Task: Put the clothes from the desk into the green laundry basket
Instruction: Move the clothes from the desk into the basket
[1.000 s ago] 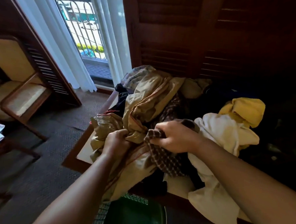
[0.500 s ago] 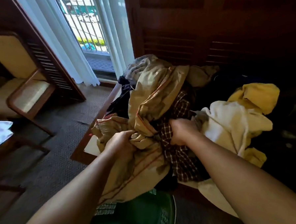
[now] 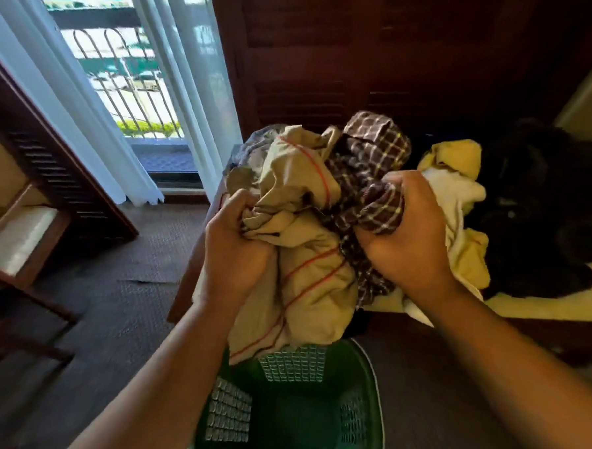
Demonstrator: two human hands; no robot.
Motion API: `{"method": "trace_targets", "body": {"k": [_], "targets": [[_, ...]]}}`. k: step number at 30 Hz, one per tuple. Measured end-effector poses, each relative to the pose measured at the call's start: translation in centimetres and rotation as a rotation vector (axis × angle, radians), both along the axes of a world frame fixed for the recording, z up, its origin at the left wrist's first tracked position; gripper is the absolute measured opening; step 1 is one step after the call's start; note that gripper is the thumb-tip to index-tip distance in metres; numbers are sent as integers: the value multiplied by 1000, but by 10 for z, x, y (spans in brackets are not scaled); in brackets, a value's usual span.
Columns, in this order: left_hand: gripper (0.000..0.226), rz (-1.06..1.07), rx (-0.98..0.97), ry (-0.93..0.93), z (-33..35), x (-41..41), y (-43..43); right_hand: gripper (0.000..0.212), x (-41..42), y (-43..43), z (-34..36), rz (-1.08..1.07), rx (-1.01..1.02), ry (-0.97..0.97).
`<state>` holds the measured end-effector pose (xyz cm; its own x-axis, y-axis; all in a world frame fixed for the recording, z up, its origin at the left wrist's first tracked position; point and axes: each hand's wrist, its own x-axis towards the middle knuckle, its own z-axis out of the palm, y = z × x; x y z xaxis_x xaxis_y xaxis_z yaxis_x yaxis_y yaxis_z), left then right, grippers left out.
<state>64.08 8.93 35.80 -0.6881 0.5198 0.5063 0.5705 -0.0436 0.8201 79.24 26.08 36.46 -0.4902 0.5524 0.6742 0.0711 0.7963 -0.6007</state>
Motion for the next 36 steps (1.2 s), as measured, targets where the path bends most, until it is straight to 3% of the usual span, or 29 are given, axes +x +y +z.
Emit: {"method": "trace_targets", "body": {"k": [2,5,9,13,17,21,22,28,32,36], "targets": [[8,-17,40,45,2,7,-33,43,20,-43,7,-15,-49,46],[9,-77,18,43,-19,10,-74,42,40,-104,-8,-23,-116,-11],[7,-83,-130,-48,-61,20,-129,38,65,-172,-52,-1,-316,-103],[24,-60,-368,-224,-103,36,-189,36,85,-221,-103,-59,-389,-234],[17,91,-590,-338,-143,31,-232,39,91,-237,-156,-91,-488,-503],[17,157,-694,-395,-171,36,-263,81,100,-247,-213,-80,-567,-972],[19,151,-706,-400,-175,38,-269,86,102,-252,-221,-72,-622,-1016],[24,77,-745,-406,-183,44,-273,72,103,-277,-225,38,-752,-915],[29,-53,-810,-458,-179,49,-254,54,95,-281,-208,40,-953,-710],[57,-180,-1029,-558,-173,54,-227,48,94,-279,-201,49,-1012,-616]]}}
